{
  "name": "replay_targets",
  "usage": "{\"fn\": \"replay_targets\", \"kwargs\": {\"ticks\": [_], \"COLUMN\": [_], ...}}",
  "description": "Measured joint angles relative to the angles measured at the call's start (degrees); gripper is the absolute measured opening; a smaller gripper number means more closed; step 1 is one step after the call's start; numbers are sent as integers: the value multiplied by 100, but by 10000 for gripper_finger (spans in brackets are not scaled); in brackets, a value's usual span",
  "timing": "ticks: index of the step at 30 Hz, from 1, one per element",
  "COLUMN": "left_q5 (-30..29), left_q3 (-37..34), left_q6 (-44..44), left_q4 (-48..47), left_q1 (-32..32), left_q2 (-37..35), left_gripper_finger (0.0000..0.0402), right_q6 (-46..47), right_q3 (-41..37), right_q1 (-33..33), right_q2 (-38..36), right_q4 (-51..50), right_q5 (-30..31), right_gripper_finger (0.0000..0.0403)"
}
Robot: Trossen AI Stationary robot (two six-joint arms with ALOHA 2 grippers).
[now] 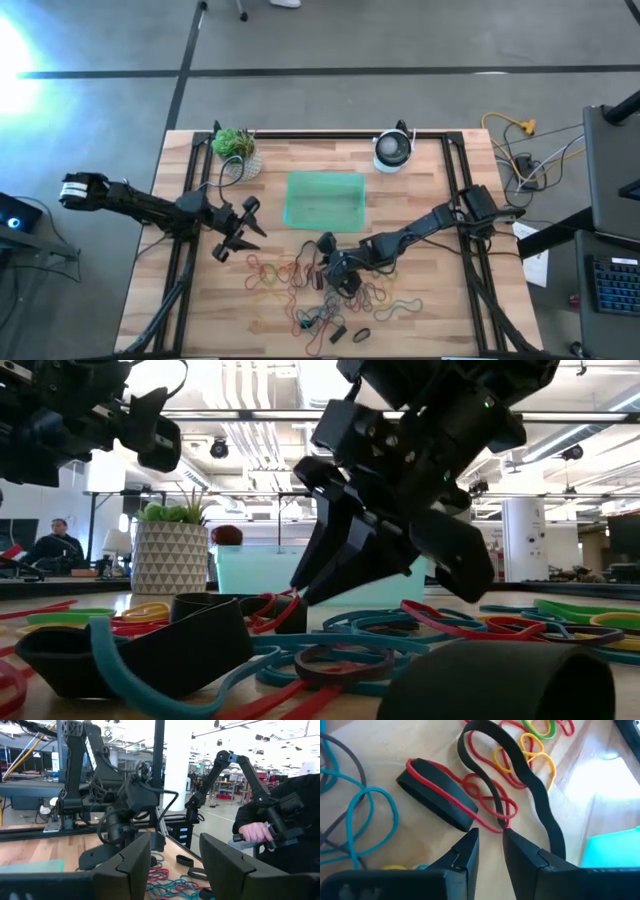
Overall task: Pick and place rubber bands into bin
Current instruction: Put the red rubber band into the green bin
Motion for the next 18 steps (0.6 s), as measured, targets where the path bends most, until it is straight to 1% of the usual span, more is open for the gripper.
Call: {"fn": "replay_targets", "kwargs": {"ticks": [18], "left_q5": [-2], "left_q3": [0], "left_q6": [0], "left_q4": [7], "left_q1": [0], "left_q2": [2], "left_gripper_finger": [154], "right_q6": [-1], "right_q3": [-1], "right_q1": [2], "right_q2": [-4], "right_q4": [123], "right_q5": [-4], "right_gripper_finger": [78]}}
